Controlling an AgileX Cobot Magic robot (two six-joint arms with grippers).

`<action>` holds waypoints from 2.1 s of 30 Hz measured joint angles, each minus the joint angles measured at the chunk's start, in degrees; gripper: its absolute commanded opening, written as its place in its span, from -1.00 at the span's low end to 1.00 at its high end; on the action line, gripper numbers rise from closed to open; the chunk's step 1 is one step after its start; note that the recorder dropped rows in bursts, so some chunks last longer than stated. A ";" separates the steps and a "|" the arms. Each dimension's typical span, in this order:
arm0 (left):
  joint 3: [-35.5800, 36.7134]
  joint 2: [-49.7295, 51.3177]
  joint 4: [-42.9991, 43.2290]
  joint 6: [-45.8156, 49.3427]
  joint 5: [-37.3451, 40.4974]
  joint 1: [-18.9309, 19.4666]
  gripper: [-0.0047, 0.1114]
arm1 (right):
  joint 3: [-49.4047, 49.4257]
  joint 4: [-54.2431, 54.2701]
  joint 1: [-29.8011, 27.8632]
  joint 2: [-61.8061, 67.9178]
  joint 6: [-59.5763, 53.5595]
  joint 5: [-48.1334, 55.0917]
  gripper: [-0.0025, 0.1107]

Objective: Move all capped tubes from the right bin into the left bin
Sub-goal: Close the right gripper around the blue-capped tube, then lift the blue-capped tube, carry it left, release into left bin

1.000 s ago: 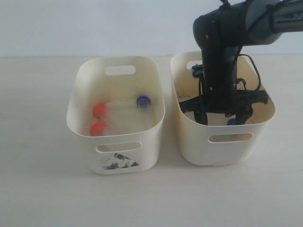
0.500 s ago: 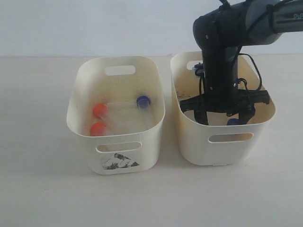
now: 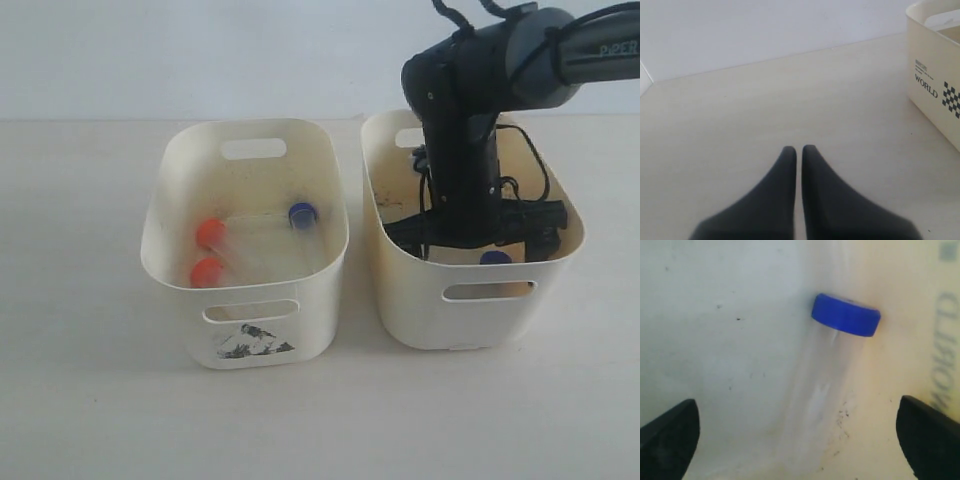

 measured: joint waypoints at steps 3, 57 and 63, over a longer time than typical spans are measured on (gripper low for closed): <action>0.00 0.00 0.00 0.00 0.00 0.00 -0.84 | 0.00 0.00 0.00 1.70 0.00 -0.10 0.81; 0.00 0.00 0.00 0.00 0.00 0.00 -0.84 | -1.36 8.16 -0.54 -1.12 -11.37 -0.52 -0.96; 0.00 0.00 0.00 0.00 0.00 0.00 -0.84 | -7.53 9.54 -0.15 -11.37 -11.97 -0.30 -0.96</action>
